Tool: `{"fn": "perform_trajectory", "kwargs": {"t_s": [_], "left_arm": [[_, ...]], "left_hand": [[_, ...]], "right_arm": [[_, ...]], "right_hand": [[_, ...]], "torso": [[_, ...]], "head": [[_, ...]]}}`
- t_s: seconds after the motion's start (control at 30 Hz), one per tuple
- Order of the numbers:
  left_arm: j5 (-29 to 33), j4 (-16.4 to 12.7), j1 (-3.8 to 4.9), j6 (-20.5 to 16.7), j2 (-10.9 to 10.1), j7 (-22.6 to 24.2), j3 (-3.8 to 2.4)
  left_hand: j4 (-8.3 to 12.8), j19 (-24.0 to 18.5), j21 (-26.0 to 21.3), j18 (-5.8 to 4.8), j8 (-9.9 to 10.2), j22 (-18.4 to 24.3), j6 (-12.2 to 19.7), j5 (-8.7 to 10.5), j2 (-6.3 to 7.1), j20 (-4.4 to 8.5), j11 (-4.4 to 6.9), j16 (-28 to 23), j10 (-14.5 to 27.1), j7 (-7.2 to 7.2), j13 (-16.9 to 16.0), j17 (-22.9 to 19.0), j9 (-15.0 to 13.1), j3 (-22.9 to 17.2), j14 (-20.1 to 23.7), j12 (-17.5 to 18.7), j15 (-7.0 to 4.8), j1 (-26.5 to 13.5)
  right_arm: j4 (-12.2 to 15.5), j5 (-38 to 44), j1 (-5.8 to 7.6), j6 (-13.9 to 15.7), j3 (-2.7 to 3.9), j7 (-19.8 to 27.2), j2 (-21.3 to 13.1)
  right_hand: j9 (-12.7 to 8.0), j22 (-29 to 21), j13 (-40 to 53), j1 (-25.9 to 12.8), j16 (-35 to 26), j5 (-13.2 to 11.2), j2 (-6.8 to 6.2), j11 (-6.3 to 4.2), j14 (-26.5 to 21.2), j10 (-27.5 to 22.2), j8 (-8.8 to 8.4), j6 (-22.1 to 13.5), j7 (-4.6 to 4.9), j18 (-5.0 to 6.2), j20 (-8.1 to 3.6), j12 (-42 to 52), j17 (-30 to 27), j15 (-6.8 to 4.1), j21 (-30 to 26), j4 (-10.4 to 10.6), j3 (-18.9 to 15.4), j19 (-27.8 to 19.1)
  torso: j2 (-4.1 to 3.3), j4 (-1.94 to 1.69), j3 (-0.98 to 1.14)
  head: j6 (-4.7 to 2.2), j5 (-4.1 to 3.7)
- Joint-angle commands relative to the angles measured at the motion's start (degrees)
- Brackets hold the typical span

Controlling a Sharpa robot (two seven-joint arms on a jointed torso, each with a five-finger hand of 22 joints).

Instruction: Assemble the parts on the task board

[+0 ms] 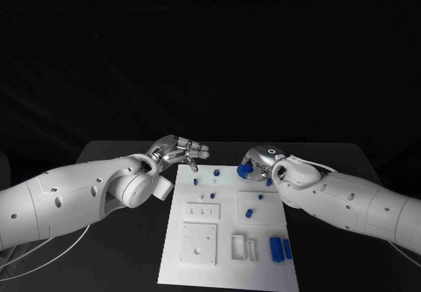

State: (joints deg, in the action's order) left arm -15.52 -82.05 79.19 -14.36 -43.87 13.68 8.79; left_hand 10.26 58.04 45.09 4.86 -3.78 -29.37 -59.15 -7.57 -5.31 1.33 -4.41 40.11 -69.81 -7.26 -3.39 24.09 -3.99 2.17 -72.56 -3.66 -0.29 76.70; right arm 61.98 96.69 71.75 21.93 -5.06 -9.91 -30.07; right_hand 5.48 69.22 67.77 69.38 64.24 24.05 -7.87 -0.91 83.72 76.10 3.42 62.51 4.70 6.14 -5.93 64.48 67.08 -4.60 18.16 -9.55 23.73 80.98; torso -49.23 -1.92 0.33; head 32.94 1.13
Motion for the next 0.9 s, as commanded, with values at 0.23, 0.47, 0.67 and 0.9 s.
{"fn": "perform_trajectory", "kwargs": {"t_s": [0.23,0.47,0.67,0.9], "left_arm": [[-0.2,-0.4,0.06,0.5,-0.1,0.3,-0.04],[-0.2,-0.5,0.07,0.5,-0.1,0.3,-0.05],[-0.2,-0.4,0.07,0.5,0.1,0.3,-0.05],[-0.2,-0.3,0.07,0.5,0.3,0.2,-0.05]], "left_hand": [[0.1,0.0,-0.3,0.35,-0.1,0.1,0.1,-0.01,-0.29,-0.23,-0.10,-0.4,0.5,-0.26,-0.1,-0.1,-0.1,0.3,0.2,0.1,0.24,-0.1],[0.1,0.0,-0.3,0.35,-0.1,0.1,0.1,-0.01,-0.29,-0.23,-0.10,-0.4,0.5,-0.26,-0.1,-0.1,-0.1,0.3,0.2,0.1,0.24,-0.1],[0.1,0.0,-0.3,0.35,-0.1,0.1,0.1,-0.01,-0.29,-0.23,-0.10,-0.4,0.5,-0.26,-0.1,-0.1,-0.1,0.3,0.2,0.1,0.24,-0.1],[0.1,0.1,-0.4,0.38,-0.2,0.1,0.2,-0.04,-0.32,-0.25,-0.12,-0.4,0.6,-0.27,-0.1,-0.1,-0.1,0.3,0.1,0.1,0.25,0.0]], "right_arm": [[3.6,3.2,0.29,1.4,0.03,-1.9,0.5],[4.1,3.5,0.19,1.0,-0.01,-2.1,2.9],[3.5,4.0,-0.19,0.8,-0.19,-2.4,4.9],[1.9,4.8,-0.79,0.8,-0.52,-2.6,7.1]], "right_hand": [[-0.1,0.1,0.1,0.2,0.1,-0.3,-0.75,-0.05,-0.1,0.5,0.18,3.8,-0.21,-0.55,0.04,-0.1,-0.1,-0.36,-0.5,0.8,0.1,0.5],[-0.1,0.1,0.0,0.2,0.0,-0.4,-0.81,-0.03,-0.1,0.4,0.19,3.7,-0.19,-0.58,0.04,-0.2,-0.2,-0.36,-0.6,0.9,0.1,0.5],[-0.1,0.2,0.0,0.2,0.0,-0.3,-0.83,-0.04,-0.1,0.4,0.18,3.7,-0.18,-0.61,0.01,-0.2,-0.2,-0.38,-0.7,1.1,0.1,0.6],[-0.2,0.2,0.0,0.2,-0.1,-0.3,-0.87,-0.04,-0.1,0.4,0.16,3.6,-0.15,-0.63,-0.01,-0.2,-0.3,-0.40,-0.8,1.2,0.1,0.6]], "torso": [[-0.07,-0.06,0.01],[-0.11,-0.16,0.00],[-0.10,-0.23,0.02],[-0.12,-0.12,0.06]], "head": [[-0.11,0.50],[-0.08,0.90],[0.02,1.28],[0.08,1.65]]}}
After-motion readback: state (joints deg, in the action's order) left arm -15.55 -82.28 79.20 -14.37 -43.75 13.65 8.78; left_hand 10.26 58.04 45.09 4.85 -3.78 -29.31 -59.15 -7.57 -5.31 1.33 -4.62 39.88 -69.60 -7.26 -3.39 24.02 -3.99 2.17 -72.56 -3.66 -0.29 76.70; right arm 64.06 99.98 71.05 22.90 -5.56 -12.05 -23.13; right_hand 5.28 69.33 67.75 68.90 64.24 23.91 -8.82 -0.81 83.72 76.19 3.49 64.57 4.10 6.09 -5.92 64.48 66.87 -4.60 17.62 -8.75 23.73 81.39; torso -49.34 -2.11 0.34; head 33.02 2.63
